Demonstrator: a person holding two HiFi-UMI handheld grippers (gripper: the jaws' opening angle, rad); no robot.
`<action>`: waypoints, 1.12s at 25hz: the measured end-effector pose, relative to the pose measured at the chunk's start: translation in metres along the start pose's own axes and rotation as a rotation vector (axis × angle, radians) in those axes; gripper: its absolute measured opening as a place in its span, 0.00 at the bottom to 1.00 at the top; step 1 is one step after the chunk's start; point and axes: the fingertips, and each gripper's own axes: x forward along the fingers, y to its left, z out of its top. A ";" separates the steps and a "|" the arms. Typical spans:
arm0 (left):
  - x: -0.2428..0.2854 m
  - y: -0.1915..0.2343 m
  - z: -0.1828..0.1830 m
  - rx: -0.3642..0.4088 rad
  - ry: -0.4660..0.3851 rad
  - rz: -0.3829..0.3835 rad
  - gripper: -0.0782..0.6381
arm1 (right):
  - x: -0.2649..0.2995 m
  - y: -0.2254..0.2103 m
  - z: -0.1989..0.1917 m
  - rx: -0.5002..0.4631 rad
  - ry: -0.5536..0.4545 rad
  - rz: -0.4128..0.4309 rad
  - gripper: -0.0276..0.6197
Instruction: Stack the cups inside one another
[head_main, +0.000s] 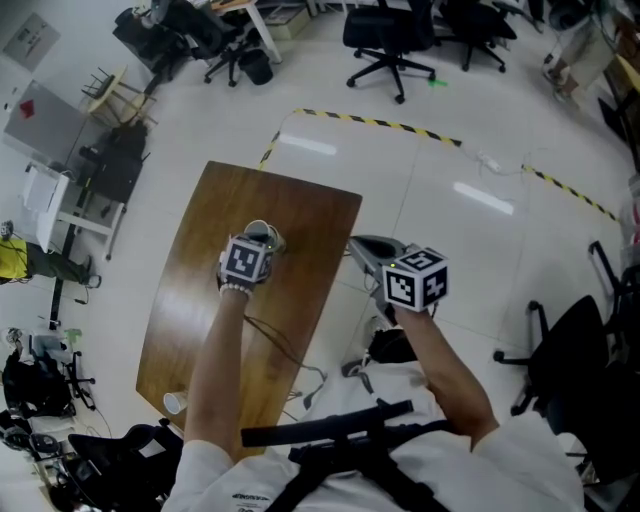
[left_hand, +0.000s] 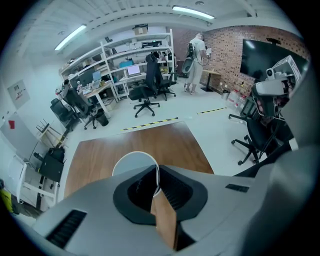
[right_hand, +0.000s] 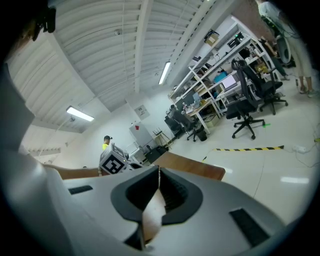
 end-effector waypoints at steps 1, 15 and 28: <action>0.001 0.000 0.000 -0.001 0.006 -0.001 0.13 | 0.000 -0.001 0.001 0.002 0.000 -0.002 0.08; -0.003 0.002 -0.001 -0.042 -0.028 0.020 0.18 | -0.001 0.001 0.002 0.012 0.004 0.003 0.08; -0.136 0.001 -0.020 -0.594 -0.568 0.002 0.24 | 0.037 0.069 -0.011 -0.055 0.067 0.161 0.08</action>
